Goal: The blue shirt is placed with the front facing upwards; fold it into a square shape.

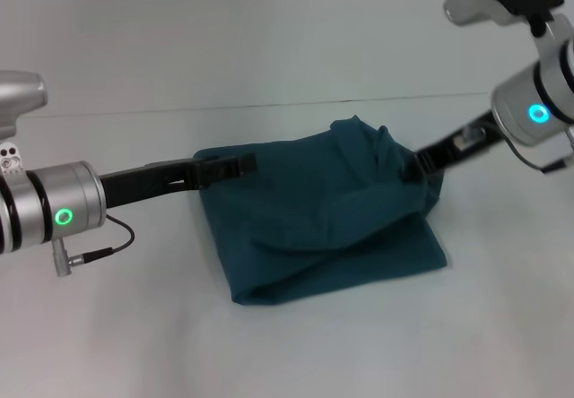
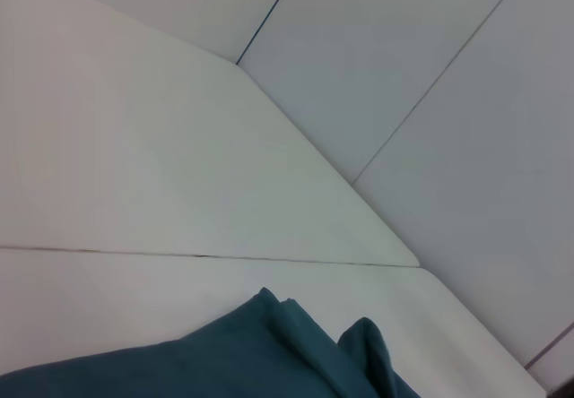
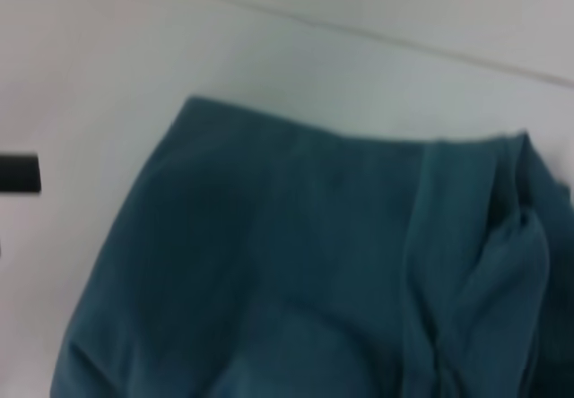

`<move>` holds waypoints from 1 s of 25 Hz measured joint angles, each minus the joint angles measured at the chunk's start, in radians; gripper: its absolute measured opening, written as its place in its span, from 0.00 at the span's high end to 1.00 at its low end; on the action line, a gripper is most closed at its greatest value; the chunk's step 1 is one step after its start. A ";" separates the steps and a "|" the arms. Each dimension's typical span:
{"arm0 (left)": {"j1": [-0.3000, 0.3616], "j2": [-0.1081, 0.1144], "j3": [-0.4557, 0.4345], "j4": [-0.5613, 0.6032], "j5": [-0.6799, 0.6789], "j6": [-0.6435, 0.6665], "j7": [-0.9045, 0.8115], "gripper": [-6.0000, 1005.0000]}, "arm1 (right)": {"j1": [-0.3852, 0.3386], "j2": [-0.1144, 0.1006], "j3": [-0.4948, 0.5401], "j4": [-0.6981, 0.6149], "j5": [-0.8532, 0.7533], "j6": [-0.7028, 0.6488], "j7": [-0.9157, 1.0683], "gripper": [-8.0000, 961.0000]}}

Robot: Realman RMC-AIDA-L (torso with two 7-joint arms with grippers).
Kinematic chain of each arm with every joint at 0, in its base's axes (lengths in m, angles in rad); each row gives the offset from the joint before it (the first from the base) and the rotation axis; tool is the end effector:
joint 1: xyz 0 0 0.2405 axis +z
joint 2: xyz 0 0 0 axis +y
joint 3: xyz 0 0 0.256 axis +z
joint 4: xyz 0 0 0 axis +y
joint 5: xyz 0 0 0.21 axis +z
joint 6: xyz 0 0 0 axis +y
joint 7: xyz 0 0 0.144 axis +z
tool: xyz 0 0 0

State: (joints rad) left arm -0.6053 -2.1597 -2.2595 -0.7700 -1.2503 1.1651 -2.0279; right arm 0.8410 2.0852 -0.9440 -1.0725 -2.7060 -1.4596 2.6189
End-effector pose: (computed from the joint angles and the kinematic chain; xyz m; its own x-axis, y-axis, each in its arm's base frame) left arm -0.2130 0.3907 -0.0225 0.4553 0.6517 0.6066 0.8378 -0.5442 -0.0442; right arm 0.1789 0.4189 0.0325 0.5721 -0.8147 -0.0946 -0.7498 -0.4728 -0.4630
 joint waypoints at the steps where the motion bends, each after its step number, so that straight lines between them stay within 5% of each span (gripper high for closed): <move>1: 0.001 0.000 0.000 0.000 0.000 0.000 0.000 0.22 | -0.009 0.000 -0.006 -0.006 0.000 -0.010 0.006 0.95; 10: 0.006 0.000 -0.023 0.004 -0.001 -0.001 0.002 0.22 | -0.089 -0.005 -0.043 -0.067 -0.081 -0.051 0.041 0.95; 25: -0.006 -0.002 -0.025 0.009 -0.002 -0.001 0.003 0.22 | -0.107 -0.002 -0.042 -0.009 -0.109 -0.023 0.041 0.95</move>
State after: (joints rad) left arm -0.6115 -2.1613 -2.2845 -0.7607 -1.2518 1.1643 -2.0247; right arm 0.7340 2.0837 -0.9859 -1.0817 -2.8151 -1.4826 2.6595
